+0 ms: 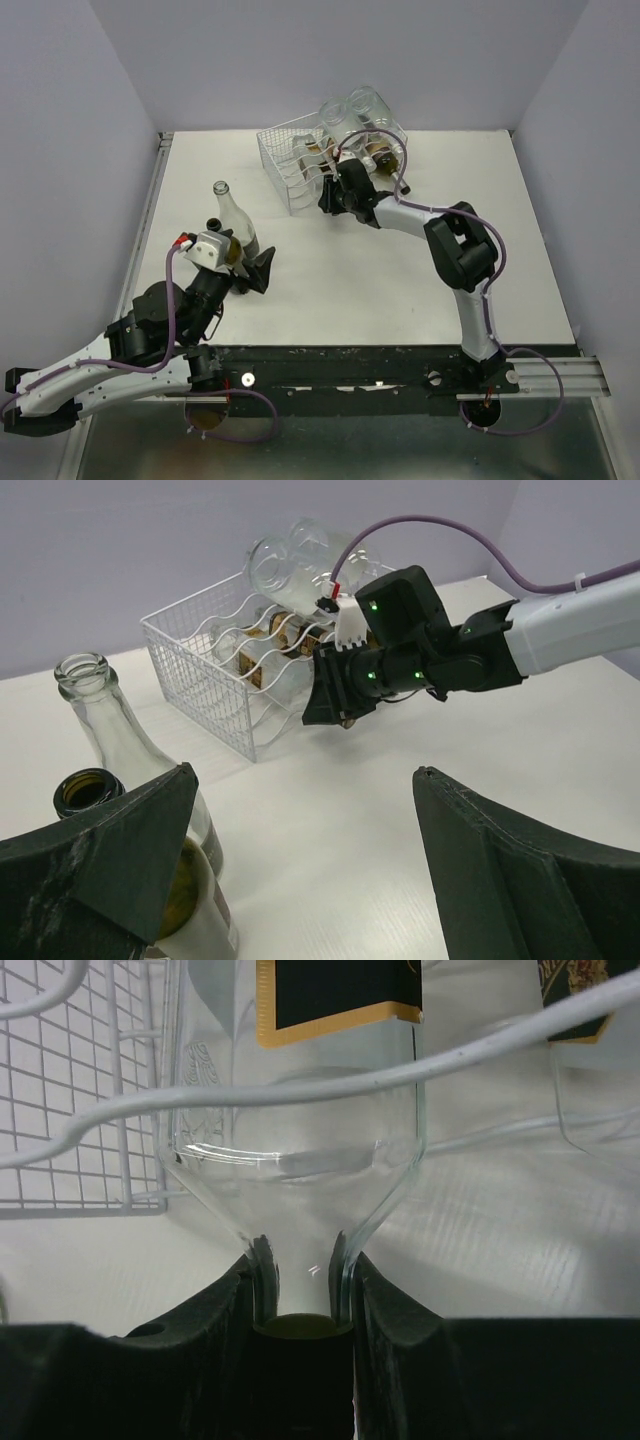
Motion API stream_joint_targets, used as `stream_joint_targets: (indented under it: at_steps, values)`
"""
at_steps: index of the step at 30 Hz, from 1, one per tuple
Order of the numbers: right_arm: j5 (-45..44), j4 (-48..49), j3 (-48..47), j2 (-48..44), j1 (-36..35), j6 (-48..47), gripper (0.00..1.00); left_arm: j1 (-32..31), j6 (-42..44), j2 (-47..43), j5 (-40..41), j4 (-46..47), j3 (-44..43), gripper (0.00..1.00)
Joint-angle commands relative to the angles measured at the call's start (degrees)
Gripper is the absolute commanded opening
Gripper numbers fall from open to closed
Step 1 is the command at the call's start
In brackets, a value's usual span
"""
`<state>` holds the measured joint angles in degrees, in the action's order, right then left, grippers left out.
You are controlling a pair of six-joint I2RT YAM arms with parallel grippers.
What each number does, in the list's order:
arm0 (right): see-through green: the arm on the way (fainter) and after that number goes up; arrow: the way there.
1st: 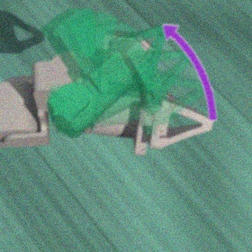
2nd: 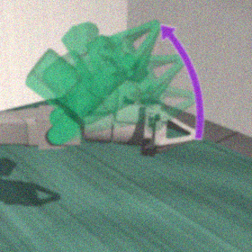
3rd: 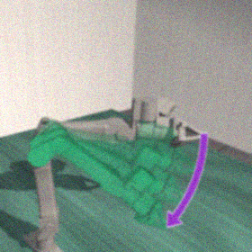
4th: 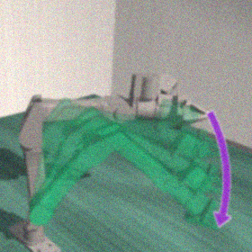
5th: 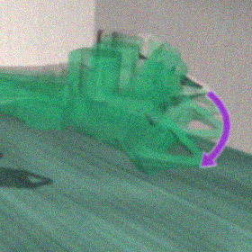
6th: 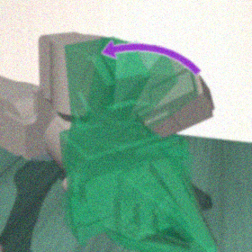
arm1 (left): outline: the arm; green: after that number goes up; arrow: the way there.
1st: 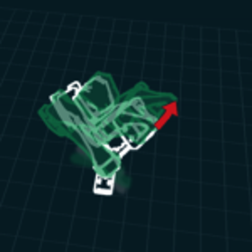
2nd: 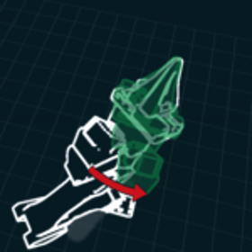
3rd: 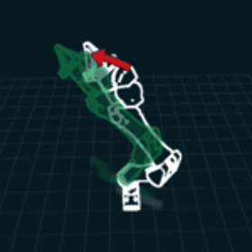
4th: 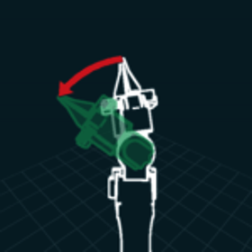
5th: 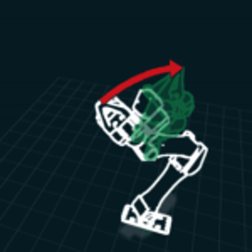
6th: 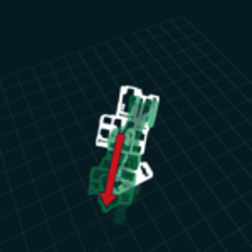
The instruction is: Put the wine bottle on the wine rack
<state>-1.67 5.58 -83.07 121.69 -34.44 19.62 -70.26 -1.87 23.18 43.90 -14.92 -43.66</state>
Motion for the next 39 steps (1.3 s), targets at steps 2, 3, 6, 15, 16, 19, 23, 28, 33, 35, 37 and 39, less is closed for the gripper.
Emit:
stream_joint_targets:
  at_steps: [2,3,6,15,16,19,23,28,33,35,37,39]
  values:
    - [1.32,4.71,-10.08,1.44,-0.02,2.18,0.01,-0.14,-1.38,-0.50,0.13,-2.22,-1.43,0.99]
    - [1.23,3.74,-10.97,2.06,0.07,2.18,0.01,-0.05,-1.47,-0.59,0.13,-2.40,-1.34,0.99]
    - [1.32,0.49,-13.78,3.38,0.07,3.41,0.01,-0.05,-1.82,-0.86,0.31,-2.75,-1.34,0.99]
    - [3.69,-8.22,-15.99,4.70,0.16,8.42,0.51,-0.14,-1.82,-0.94,0.40,-2.75,-0.90,0.99]
    - [4.13,-8.83,-15.99,4.70,0.16,8.68,0.55,-0.14,-1.74,-0.86,0.48,-2.84,-0.90,0.99]
    - [5.01,-8.58,-14.33,3.13,0.16,8.86,0.59,-0.05,-1.73,-0.77,0.66,-2.92,-0.90,0.99]
    - [3.87,-8.66,-10.28,-0.39,0.16,9.48,0.66,-0.05,-1.73,-0.77,0.84,-2.75,-0.73,0.99]
    - [2.29,-9.89,-6.50,-7.15,-0.02,7.37,0.71,-0.05,-1.38,-0.68,0.84,-1.78,-0.37,0.99]
    - [0.61,-13.49,-5.70,-13.57,-1.33,2.89,0.75,-0.05,-1.38,-0.86,1.27,-1.87,-0.55,0.99]
    - [3.15,-13.76,-5.09,-16.47,-2.56,0.78,0.75,-0.05,-1.47,-1.20,1.63,-1.78,-0.90,0.99]
    - [6.75,-12.88,-4.04,-18.84,-4.14,-1.41,0.75,-0.05,-1.47,-1.73,1.80,-1.87,-1.25,0.99]
    - [11.58,-10.87,-2.28,-21.04,-5.90,-3.70,0.75,-0.05,-1.82,-2.70,1.89,-2.04,-1.69,0.99]
